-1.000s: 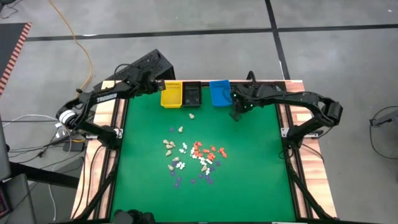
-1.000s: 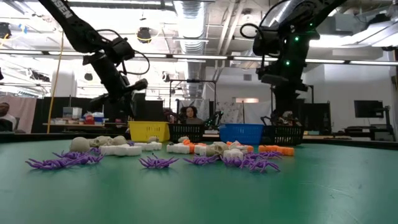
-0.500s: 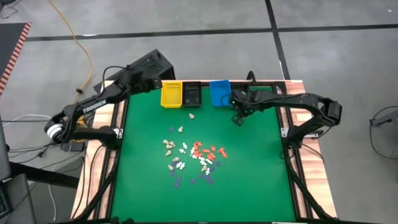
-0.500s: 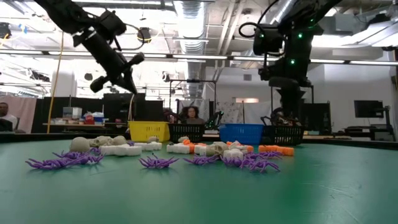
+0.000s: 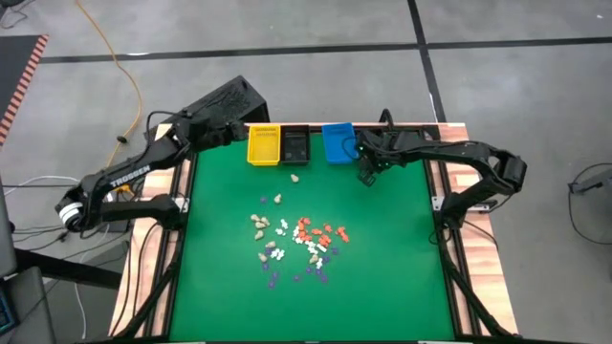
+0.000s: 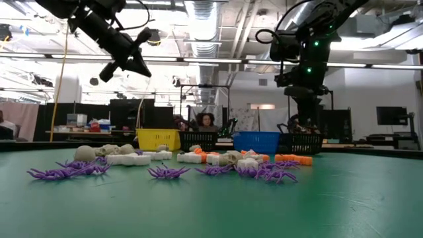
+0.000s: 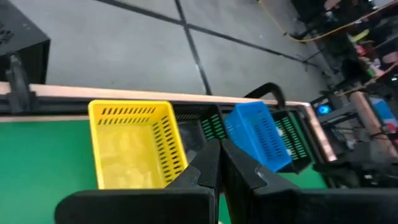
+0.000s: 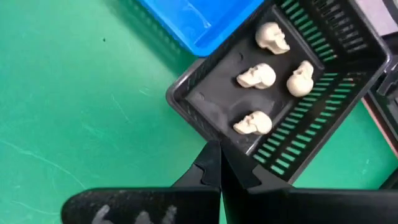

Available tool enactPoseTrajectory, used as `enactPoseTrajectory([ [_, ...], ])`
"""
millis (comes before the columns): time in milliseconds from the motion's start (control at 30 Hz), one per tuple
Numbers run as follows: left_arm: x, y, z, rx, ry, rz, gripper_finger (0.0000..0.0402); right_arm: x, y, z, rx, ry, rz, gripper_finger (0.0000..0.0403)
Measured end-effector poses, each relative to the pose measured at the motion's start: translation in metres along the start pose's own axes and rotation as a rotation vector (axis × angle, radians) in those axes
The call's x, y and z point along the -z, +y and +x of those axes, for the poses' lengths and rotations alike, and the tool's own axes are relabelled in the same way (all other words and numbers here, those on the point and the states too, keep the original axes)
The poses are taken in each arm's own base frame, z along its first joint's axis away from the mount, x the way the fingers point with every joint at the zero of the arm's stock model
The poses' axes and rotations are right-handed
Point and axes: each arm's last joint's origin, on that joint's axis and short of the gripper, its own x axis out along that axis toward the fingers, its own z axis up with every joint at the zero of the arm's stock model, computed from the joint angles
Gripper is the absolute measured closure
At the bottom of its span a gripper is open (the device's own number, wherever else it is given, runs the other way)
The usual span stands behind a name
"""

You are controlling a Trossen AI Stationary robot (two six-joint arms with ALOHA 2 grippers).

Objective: Sort Halloween decoration
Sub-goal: Adjust the colored baskets

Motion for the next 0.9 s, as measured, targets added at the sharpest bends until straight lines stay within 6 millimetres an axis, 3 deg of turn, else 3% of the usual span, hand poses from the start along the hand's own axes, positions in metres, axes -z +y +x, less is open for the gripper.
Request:
enactPoseTrajectory([
  [167, -0.002, -0.007, -0.013, 0.049, -0.026, 0.005, 0.0401, 0.003, 0.003, 0.006, -0.052, -0.012, -0.03, 0.0383],
  [500, -0.004, -0.011, -0.025, 0.084, -0.055, 0.004, 0.0402, 0.029, 0.011, 0.025, -0.084, 0.076, -0.084, 0.0383],
  [900, -0.004, -0.011, -0.025, 0.084, -0.052, 0.004, 0.0401, 0.014, 0.0, 0.03, -0.081, -0.057, -0.021, 0.0383],
])
